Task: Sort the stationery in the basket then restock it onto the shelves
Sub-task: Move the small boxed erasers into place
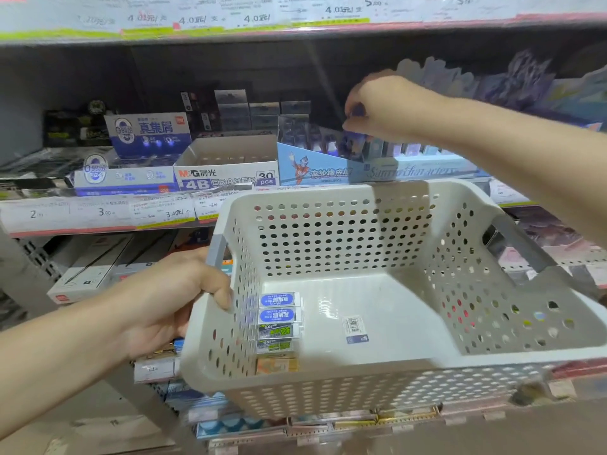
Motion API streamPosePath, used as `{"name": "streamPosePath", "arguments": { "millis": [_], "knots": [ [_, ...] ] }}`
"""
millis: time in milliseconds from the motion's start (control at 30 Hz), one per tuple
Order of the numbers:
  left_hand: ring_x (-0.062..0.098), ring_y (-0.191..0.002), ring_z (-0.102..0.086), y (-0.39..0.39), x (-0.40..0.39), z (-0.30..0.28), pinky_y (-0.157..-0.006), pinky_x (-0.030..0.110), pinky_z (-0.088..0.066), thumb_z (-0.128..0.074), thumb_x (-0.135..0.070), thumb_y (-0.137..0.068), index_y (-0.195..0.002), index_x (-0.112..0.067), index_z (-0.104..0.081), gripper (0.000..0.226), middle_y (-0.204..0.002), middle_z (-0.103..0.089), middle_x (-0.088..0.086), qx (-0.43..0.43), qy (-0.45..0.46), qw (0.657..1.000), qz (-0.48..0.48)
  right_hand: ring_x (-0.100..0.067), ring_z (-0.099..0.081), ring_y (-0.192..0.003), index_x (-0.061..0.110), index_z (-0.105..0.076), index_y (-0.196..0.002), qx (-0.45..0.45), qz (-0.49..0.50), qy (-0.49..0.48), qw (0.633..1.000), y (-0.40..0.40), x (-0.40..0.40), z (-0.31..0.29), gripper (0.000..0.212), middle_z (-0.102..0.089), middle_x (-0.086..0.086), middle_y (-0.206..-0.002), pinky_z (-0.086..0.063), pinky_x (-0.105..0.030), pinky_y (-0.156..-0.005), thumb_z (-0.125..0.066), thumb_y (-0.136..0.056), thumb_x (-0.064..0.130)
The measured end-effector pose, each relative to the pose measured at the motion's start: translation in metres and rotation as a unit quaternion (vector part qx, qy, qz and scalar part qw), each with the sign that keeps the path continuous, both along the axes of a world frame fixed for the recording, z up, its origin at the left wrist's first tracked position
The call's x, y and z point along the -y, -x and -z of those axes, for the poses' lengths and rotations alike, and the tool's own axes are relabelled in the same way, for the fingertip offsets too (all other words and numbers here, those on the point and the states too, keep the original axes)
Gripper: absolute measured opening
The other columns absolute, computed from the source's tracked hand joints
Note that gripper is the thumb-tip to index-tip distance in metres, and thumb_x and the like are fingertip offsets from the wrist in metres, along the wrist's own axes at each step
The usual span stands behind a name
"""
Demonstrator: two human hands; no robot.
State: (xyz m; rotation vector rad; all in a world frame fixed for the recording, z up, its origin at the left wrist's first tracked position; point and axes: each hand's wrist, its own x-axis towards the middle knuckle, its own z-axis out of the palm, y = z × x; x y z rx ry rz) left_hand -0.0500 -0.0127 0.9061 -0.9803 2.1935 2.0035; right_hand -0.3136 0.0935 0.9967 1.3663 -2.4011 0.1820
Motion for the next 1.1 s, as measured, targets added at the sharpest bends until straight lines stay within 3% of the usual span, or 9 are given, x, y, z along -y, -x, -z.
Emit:
{"name": "streamPosePath", "arguments": {
  "millis": [133,233,367,467,533,600,767,933,1100],
  "knots": [
    [0.036,-0.070,-0.065,-0.001,0.002,0.002,-0.061,0.041,-0.056,-0.051,0.002,-0.043,-0.105,-0.016,-0.067,0.067,-0.091,-0.071,0.024,-0.015,-0.007,1.000,0.009,-0.032,-0.064,-0.082,0.001,-0.071,-0.089,0.036,-0.011,-0.060,0.998,-0.002,0.005,0.006,0.027,-0.069,-0.016,-0.088,-0.048,-0.031,-0.066,-0.054,-0.090,0.023],
    [0.033,-0.064,-0.065,-0.003,0.003,0.001,-0.053,0.037,-0.056,-0.050,0.003,-0.043,-0.103,-0.015,-0.068,0.065,-0.084,-0.071,0.022,-0.023,-0.015,1.000,0.012,-0.018,-0.068,-0.073,0.008,-0.069,-0.096,0.111,-0.013,-0.121,0.986,-0.001,0.006,0.003,0.027,-0.073,-0.007,-0.087,-0.047,-0.024,-0.058,-0.055,-0.093,0.031],
    [0.035,-0.069,-0.065,-0.006,0.004,0.002,-0.060,0.039,-0.056,-0.050,0.003,-0.044,-0.102,-0.013,-0.068,0.063,-0.086,-0.071,0.023,-0.017,-0.012,1.000,0.010,-0.009,-0.061,-0.075,0.011,-0.064,-0.105,0.152,-0.031,-0.185,0.970,-0.001,0.001,-0.011,0.022,-0.068,-0.001,-0.095,-0.040,-0.021,-0.059,-0.056,-0.093,0.028],
    [0.037,-0.076,-0.063,-0.006,0.005,0.003,-0.071,0.043,-0.053,-0.051,0.002,-0.043,-0.107,-0.012,-0.067,0.067,-0.098,-0.069,0.029,-0.008,-0.002,1.000,-0.005,-0.025,-0.062,-0.089,0.008,-0.061,-0.114,0.101,-0.025,-0.191,0.976,0.000,0.004,-0.008,0.025,-0.067,-0.008,-0.106,-0.050,-0.037,-0.076,-0.054,-0.094,0.020],
    [0.037,-0.076,-0.063,-0.006,0.004,0.003,-0.071,0.042,-0.054,-0.051,0.002,-0.043,-0.108,-0.011,-0.066,0.068,-0.100,-0.068,0.030,-0.004,0.000,1.000,-0.012,-0.030,-0.059,-0.097,0.008,-0.055,-0.123,0.086,-0.018,-0.176,0.980,0.000,0.003,-0.006,0.032,-0.064,-0.010,-0.112,-0.049,-0.041,-0.083,-0.056,-0.093,0.019],
    [0.037,-0.074,-0.063,-0.006,0.002,0.003,-0.069,0.044,-0.054,-0.051,0.001,-0.043,-0.108,-0.011,-0.066,0.068,-0.096,-0.068,0.030,-0.003,-0.001,1.000,-0.018,-0.030,-0.056,-0.094,0.006,-0.053,-0.124,0.076,-0.012,-0.176,0.981,-0.002,0.003,-0.005,0.034,-0.062,-0.011,-0.110,-0.046,-0.037,-0.078,-0.057,-0.093,0.017],
    [0.041,-0.080,-0.062,-0.005,-0.002,-0.001,-0.085,0.054,-0.048,-0.050,0.001,-0.044,-0.110,-0.010,-0.065,0.068,-0.106,-0.064,0.032,0.005,-0.001,1.000,-0.027,-0.028,-0.060,-0.095,0.006,-0.059,-0.120,0.080,-0.020,-0.201,0.976,0.000,0.006,-0.004,0.029,-0.067,-0.011,-0.110,-0.048,-0.037,-0.082,-0.055,-0.093,0.015],
    [0.043,-0.085,-0.060,-0.004,-0.004,-0.003,-0.089,0.063,-0.045,-0.051,0.002,-0.044,-0.109,-0.009,-0.065,0.068,-0.113,-0.058,0.037,0.008,-0.009,1.000,-0.025,-0.026,-0.062,-0.092,0.005,-0.062,-0.116,0.102,-0.018,-0.202,0.974,0.005,0.011,-0.004,0.027,-0.068,-0.009,-0.107,-0.045,-0.031,-0.073,-0.053,-0.094,0.019],
    [0.041,-0.082,-0.063,-0.004,-0.001,-0.002,-0.082,0.056,-0.051,-0.050,0.002,-0.044,-0.108,-0.010,-0.066,0.067,-0.108,-0.065,0.031,-0.002,-0.008,1.000,-0.014,-0.014,-0.060,-0.070,0.001,-0.063,-0.112,0.132,0.012,-0.211,0.968,0.009,0.019,-0.005,0.025,-0.067,-0.006,-0.093,-0.042,-0.023,-0.059,-0.054,-0.094,0.016]
  ]
}}
